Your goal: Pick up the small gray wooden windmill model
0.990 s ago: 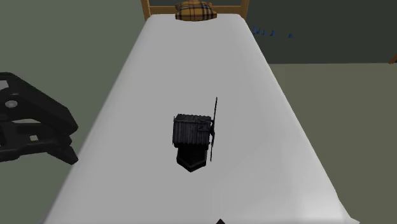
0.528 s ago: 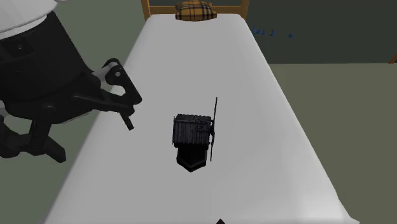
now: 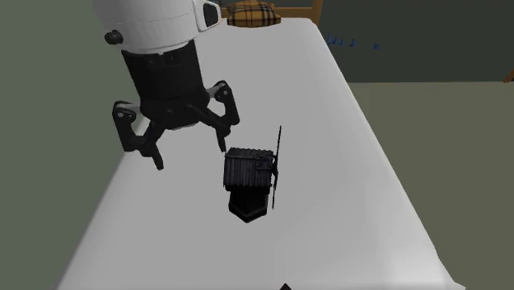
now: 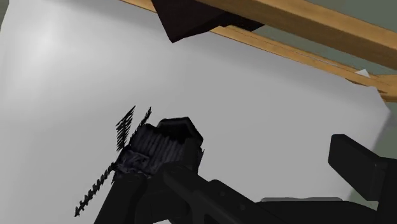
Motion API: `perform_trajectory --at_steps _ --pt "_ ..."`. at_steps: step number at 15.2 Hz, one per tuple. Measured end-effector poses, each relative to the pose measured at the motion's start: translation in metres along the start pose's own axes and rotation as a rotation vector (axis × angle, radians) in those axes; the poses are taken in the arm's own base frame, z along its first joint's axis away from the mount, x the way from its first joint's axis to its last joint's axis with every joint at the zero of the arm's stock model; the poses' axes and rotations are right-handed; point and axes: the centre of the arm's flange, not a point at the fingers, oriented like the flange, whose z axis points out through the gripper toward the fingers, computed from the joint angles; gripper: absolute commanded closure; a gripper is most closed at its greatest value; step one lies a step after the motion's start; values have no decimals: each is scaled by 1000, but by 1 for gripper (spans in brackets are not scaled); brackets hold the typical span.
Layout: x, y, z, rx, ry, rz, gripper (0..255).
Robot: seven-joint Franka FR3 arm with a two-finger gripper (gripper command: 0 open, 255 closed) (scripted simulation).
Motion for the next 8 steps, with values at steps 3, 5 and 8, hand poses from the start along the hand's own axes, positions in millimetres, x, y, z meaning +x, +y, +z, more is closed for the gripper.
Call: perform_trajectory --at_steps 3,5,8 --pt "28 35 22 23 -59 69 0" --pt "38 56 37 39 -98 115 0" --pt "59 89 59 63 -157 184 0"
